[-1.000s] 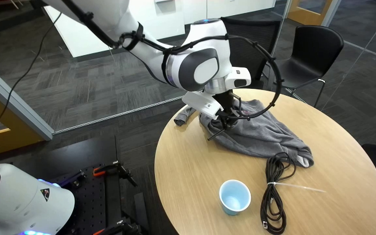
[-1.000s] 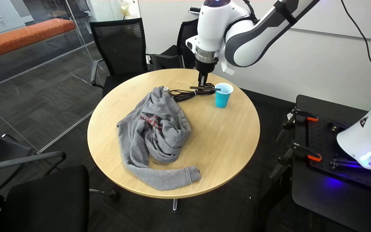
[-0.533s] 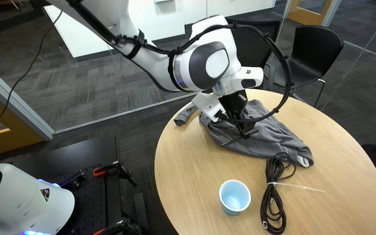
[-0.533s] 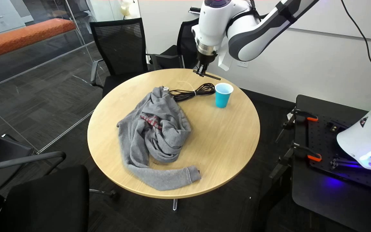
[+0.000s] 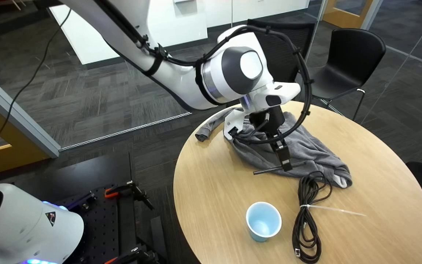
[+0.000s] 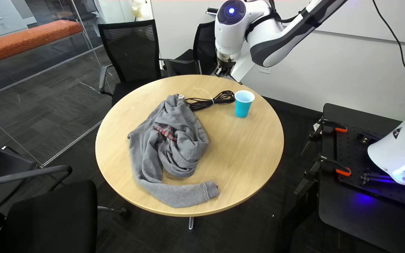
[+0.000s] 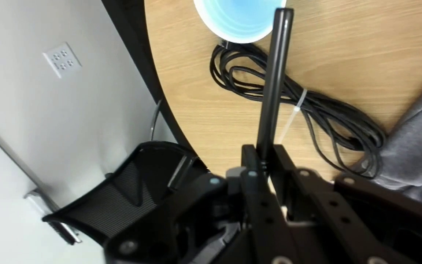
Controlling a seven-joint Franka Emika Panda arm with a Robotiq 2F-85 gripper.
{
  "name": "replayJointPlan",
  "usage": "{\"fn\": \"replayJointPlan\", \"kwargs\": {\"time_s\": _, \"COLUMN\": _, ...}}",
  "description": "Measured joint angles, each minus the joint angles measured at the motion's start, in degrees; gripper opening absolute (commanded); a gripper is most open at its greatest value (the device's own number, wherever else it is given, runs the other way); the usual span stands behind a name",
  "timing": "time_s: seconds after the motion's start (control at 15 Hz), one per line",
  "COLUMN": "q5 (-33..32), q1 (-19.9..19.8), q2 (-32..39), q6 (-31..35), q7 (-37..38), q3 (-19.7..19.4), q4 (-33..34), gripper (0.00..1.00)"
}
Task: Put the pen inside the blue cup
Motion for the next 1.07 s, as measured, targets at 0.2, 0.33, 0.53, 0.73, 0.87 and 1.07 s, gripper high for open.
{"fn": "replayJointPlan", "kwargs": {"time_s": 0.2, "q5": -2.85, "q1": -0.02, "q2": 1.11, "q6": -5.77, "q7": 10.13, "q3": 0.56, "q4": 1.33, "gripper": 0.03}}
{"fn": "replayJointPlan", "kwargs": {"time_s": 0.33, "q5": -4.46, "q1": -0.1, "q2": 1.72, "q6": -9.93, "q7": 16.68, "q3": 1.25, "q4": 2.19, "gripper": 0.14}}
{"fn": "replayJointPlan", "kwargs": {"time_s": 0.53, "q5": -6.19, "q1": -0.16, "q2": 2.31, "q6": -14.03, "q7": 22.49, "q3": 1.96, "q4": 2.89, "gripper": 0.14}}
{"fn": "replayJointPlan", "kwargs": {"time_s": 0.73, "q5": -6.2, "q1": -0.27, "q2": 2.44, "q6": -14.16, "q7": 22.58, "q3": 1.97, "q4": 3.1, "gripper": 0.03}}
{"fn": "replayJointPlan", "kwargs": {"time_s": 0.87, "q5": -7.3, "q1": -0.87, "q2": 2.45, "q6": -15.97, "q7": 25.76, "q3": 2.72, "q4": 3.12, "gripper": 0.03}}
{"fn": "replayJointPlan", "kwargs": {"time_s": 1.07, "q5": -10.58, "q1": -1.15, "q2": 2.58, "q6": -20.25, "q7": 34.88, "q3": 3.95, "q4": 3.11, "gripper": 0.03}}
